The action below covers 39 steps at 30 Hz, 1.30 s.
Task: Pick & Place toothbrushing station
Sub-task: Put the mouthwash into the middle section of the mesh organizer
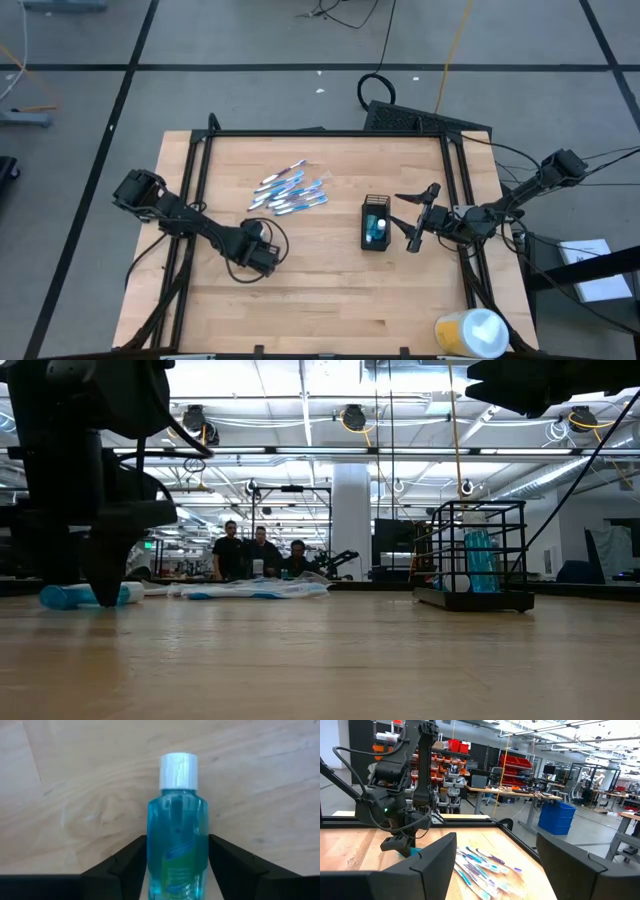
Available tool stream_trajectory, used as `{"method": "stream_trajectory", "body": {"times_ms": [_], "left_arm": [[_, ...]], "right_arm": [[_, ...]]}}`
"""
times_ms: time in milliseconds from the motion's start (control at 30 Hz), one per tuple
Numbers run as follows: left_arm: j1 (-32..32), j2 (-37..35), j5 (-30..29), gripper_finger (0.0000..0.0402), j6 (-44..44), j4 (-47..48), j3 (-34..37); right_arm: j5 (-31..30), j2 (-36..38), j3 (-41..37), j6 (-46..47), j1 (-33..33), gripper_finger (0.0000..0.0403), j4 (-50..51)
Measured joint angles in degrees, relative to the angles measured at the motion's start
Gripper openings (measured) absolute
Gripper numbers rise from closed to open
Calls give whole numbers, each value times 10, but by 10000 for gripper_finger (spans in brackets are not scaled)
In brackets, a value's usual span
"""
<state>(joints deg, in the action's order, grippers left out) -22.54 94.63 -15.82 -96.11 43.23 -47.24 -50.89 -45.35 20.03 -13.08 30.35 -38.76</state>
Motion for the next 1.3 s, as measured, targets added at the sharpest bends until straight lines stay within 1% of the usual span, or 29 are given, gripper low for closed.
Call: {"method": "stream_trajectory", "body": {"times_ms": [133,200,267,400,500,600,667,767,800,867,933,1000,1033,1100,1167,1300], "left_arm": [[0,0,-4,173,5,1,0],[0,0,-5,166,5,2,0],[0,0,-5,167,5,2,0],[1,-5,-18,196,13,1,1],[2,-12,-50,212,34,-1,-10],[2,-28,-88,210,67,-2,-24],[2,-38,-119,196,92,-4,-31],[2,-56,-171,166,139,-10,-50],[2,-61,-174,155,158,-15,-53],[2,-67,-159,133,187,-35,-58],[4,-70,-122,117,213,-63,-59],[4,-69,-87,108,240,-84,-59],[4,-66,-82,108,245,-86,-59],[5,-63,-82,116,243,-82,-58],[7,-63,-83,134,233,-74,-58],[8,-63,-83,191,210,-60,-58]], "right_arm": [[0,0,0,0,0,265,0],[0,0,0,0,0,265,0],[0,0,0,0,0,265,0],[0,0,0,0,0,265,0],[0,0,0,0,0,265,0],[0,0,0,0,0,265,0],[0,0,0,0,0,265,0],[0,0,0,0,0,265,0],[0,0,0,3,0,265,0],[0,0,0,7,0,265,0],[0,0,0,7,0,265,0],[0,0,0,7,0,265,0],[0,0,0,7,0,265,0],[0,0,0,6,0,265,0],[0,0,0,7,0,265,0],[0,0,0,6,0,265,0]]}}
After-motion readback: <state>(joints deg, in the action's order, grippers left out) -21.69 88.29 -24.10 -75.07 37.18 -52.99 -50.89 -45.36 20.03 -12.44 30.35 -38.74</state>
